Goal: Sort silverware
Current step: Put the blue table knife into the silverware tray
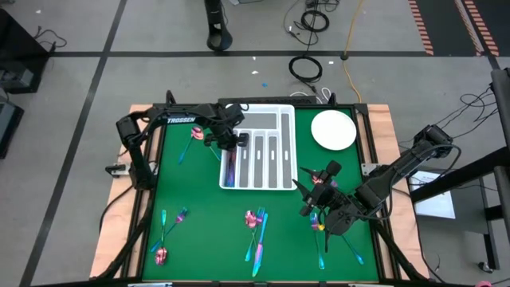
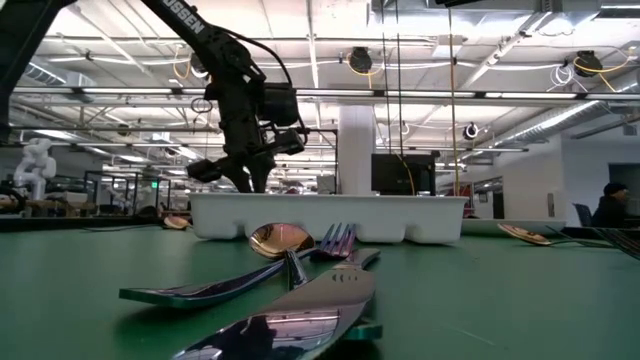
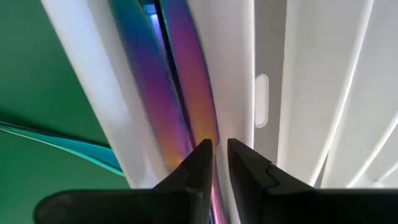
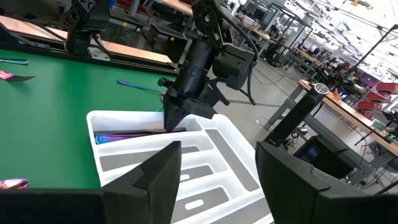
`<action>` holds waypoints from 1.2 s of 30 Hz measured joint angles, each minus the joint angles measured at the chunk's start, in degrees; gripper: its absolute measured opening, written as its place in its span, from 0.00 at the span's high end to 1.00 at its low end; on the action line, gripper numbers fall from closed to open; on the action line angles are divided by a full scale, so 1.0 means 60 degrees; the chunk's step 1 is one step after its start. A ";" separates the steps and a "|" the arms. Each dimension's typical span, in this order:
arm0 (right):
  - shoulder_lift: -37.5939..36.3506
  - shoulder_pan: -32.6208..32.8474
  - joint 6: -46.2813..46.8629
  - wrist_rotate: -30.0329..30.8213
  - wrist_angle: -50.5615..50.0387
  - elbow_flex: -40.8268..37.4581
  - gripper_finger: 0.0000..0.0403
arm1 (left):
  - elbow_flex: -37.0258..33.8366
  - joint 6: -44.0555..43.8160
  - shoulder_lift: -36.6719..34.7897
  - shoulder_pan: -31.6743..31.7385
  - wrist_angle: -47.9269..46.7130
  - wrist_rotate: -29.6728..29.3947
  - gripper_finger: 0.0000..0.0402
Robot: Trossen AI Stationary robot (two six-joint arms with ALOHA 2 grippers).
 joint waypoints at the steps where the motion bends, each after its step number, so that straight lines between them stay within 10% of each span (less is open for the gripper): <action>1: 0.0000 0.0000 0.0000 -0.0003 0.0000 0.0000 0.52 | 0.0000 -0.0002 0.0000 0.0000 0.0000 0.0038 0.86; 14: 0.0000 -0.0001 -0.0036 -0.0003 -0.0079 0.0000 0.52 | 0.1395 0.1599 -0.0206 -0.0396 -0.0175 0.0650 0.81; 36: 0.0004 0.0007 0.0244 -0.0549 0.0107 -0.0004 0.52 | 0.1992 -0.0950 -0.0331 -0.6921 0.1250 -0.1604 0.81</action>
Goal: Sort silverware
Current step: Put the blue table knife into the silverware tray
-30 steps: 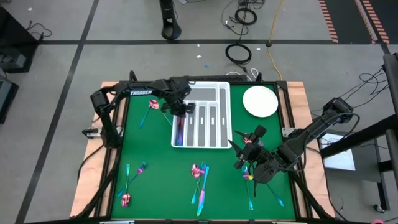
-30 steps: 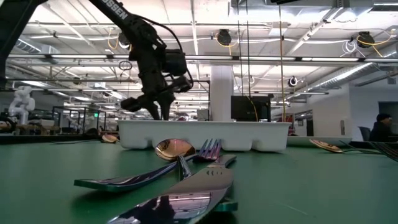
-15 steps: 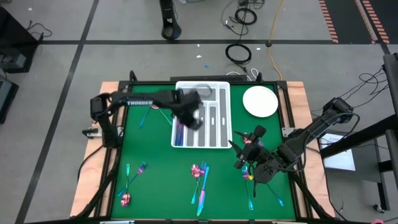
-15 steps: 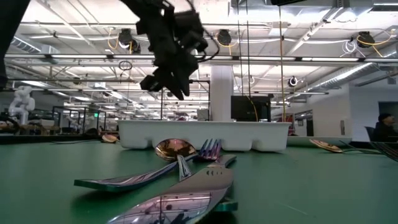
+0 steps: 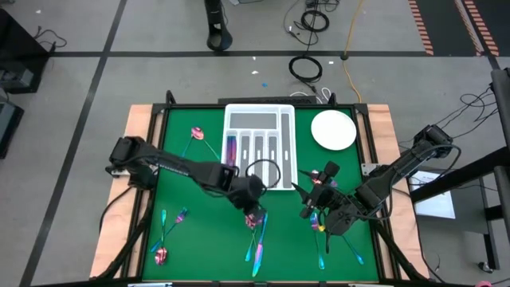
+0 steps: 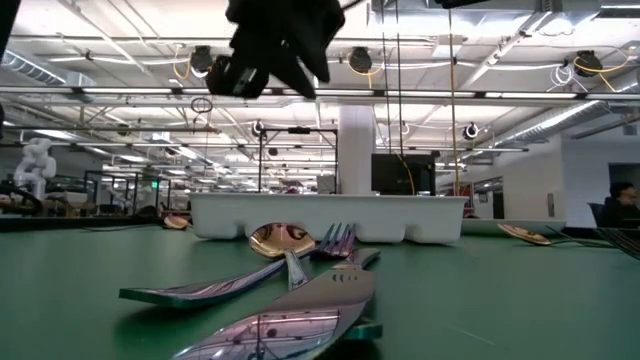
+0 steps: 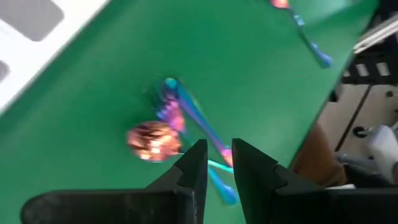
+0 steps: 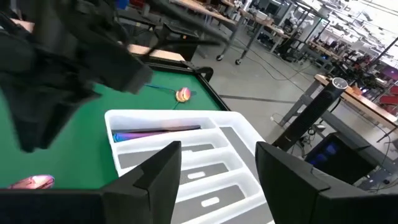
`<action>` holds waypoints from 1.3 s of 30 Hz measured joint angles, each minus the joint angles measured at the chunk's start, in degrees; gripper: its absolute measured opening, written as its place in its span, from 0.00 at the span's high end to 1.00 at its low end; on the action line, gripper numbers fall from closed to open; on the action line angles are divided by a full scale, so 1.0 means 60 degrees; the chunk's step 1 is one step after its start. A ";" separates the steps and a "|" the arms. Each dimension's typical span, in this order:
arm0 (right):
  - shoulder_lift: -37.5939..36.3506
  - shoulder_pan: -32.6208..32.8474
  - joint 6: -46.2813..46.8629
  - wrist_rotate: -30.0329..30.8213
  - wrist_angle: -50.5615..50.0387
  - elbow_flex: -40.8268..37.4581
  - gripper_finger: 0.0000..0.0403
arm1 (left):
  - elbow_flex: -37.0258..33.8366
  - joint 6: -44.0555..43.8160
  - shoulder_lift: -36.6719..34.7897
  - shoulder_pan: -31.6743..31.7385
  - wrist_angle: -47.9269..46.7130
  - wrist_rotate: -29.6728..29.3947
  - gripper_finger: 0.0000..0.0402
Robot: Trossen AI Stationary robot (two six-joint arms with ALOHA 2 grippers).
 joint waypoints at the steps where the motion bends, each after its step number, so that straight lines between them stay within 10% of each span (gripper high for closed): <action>1: 0.0000 0.0000 -0.0003 0.0007 -0.0013 0.0000 0.52 | 0.0124 -0.0113 0.0000 -0.0139 -0.0022 -0.0123 0.81; 14: -0.0025 0.0000 -0.0817 0.0083 -0.0011 0.0000 0.52 | 0.2429 -0.0365 0.0575 -0.1909 -0.0092 -0.2474 0.81; 23: -0.0033 0.0000 -0.1289 0.0094 -0.0011 0.0000 0.52 | 0.3422 0.0259 0.3180 -0.1957 -0.0102 -0.1336 0.81; 39: -0.0040 0.0614 -0.1022 0.0007 0.0033 0.0000 0.52 | 0.3143 -0.1120 0.3402 -0.1885 -0.1267 -0.3378 0.81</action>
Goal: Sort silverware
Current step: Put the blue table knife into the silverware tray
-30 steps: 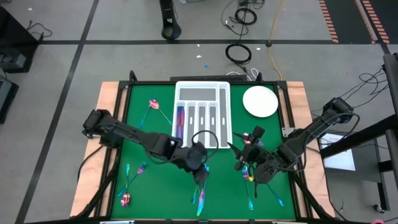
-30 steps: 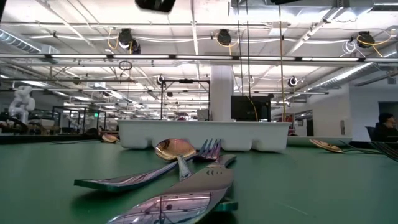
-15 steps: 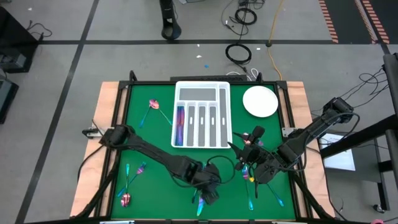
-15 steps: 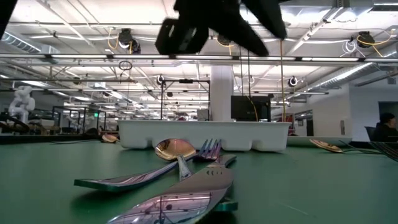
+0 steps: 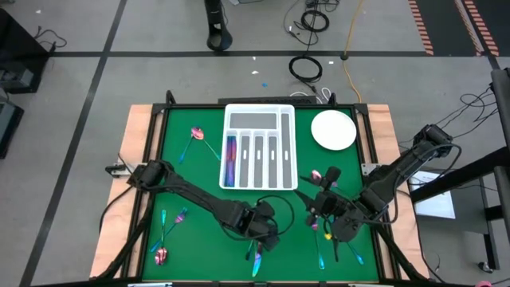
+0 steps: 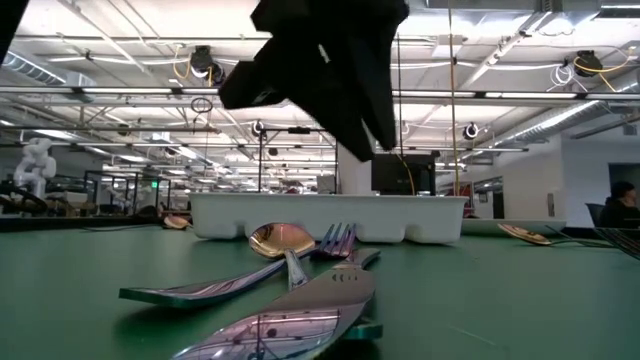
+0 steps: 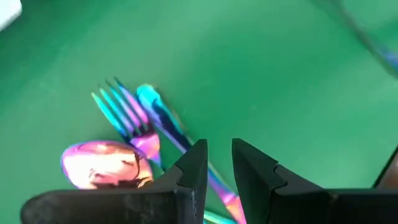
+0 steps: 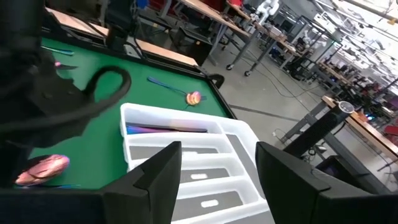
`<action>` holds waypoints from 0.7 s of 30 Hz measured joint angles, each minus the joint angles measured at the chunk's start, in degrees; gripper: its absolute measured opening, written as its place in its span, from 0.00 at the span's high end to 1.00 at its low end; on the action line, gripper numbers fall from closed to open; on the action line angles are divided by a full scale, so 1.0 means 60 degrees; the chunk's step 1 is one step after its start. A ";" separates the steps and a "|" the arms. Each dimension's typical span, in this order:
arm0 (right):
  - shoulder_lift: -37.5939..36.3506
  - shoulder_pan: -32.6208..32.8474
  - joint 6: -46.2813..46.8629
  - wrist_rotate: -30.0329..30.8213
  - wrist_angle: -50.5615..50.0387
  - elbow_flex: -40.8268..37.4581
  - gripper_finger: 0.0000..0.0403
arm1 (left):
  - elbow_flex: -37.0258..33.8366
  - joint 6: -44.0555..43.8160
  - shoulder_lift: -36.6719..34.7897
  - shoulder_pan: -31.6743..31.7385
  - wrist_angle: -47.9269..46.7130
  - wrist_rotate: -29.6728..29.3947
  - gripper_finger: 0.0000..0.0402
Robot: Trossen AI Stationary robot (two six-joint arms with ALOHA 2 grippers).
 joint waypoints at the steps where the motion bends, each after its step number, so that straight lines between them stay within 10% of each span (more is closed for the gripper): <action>1: 0.0000 0.0023 0.0021 0.0000 0.0040 0.0000 0.52 | -0.0077 -0.0008 0.0000 0.0000 -0.0019 0.0056 0.80; 21: 0.0000 0.0031 0.0593 -0.0747 0.0470 0.0000 0.52 | -0.0733 -0.0753 0.0115 -0.0082 0.1217 0.0745 0.56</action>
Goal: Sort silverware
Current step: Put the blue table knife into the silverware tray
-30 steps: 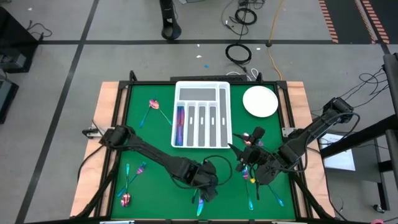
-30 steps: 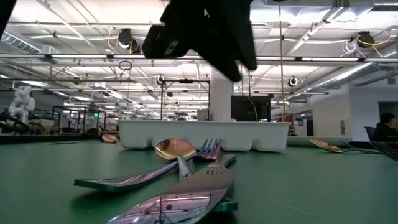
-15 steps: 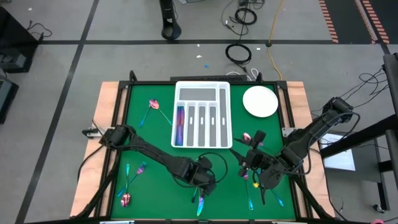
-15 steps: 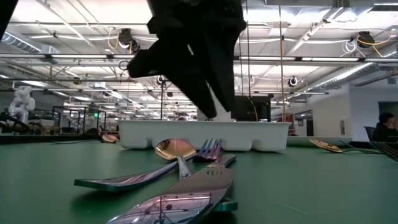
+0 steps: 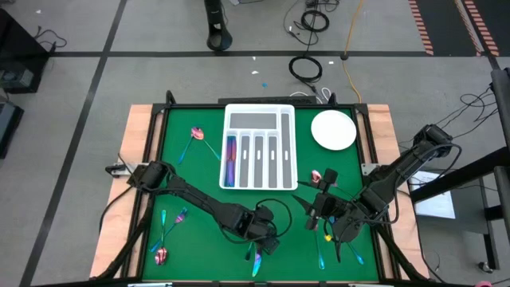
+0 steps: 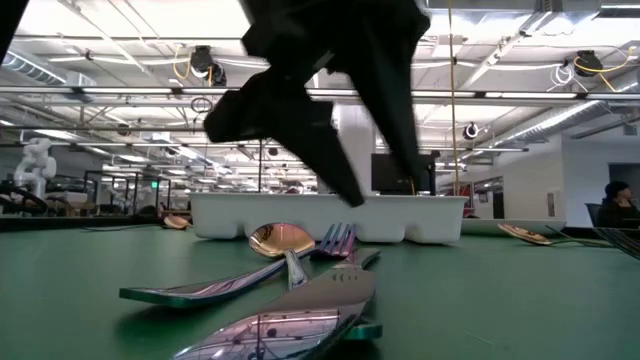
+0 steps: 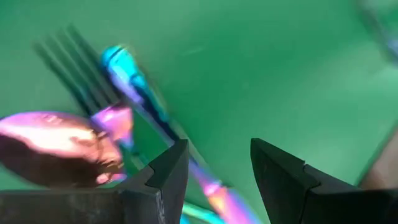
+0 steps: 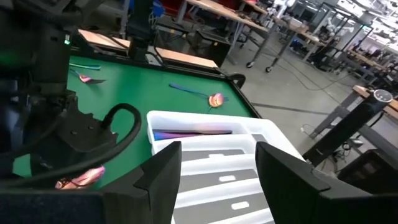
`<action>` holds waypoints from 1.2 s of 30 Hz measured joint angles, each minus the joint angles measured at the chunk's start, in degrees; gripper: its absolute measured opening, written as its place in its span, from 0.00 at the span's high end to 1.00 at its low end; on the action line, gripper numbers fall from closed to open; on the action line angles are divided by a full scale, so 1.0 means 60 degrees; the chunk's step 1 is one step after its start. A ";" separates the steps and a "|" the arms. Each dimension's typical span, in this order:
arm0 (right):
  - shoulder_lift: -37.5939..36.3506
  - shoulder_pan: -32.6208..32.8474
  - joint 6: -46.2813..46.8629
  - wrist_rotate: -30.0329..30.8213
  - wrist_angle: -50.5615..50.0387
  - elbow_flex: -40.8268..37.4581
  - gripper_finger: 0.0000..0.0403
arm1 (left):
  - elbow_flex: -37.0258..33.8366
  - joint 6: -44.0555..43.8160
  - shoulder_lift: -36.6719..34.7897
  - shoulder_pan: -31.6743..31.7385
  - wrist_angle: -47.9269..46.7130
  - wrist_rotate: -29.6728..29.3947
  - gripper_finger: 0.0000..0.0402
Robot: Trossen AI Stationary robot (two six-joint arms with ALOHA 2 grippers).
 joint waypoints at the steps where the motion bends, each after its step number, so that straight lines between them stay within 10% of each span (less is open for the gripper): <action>1: 0.0000 0.0000 0.0062 0.0000 0.0000 0.0000 0.52 | -0.0003 -0.0005 0.0010 0.0001 -0.0105 0.0009 0.56; 36: 0.0000 0.0000 0.0123 0.0004 -0.0004 0.0000 0.52 | 0.0057 -0.0260 0.0854 0.0011 -0.0188 0.0696 0.56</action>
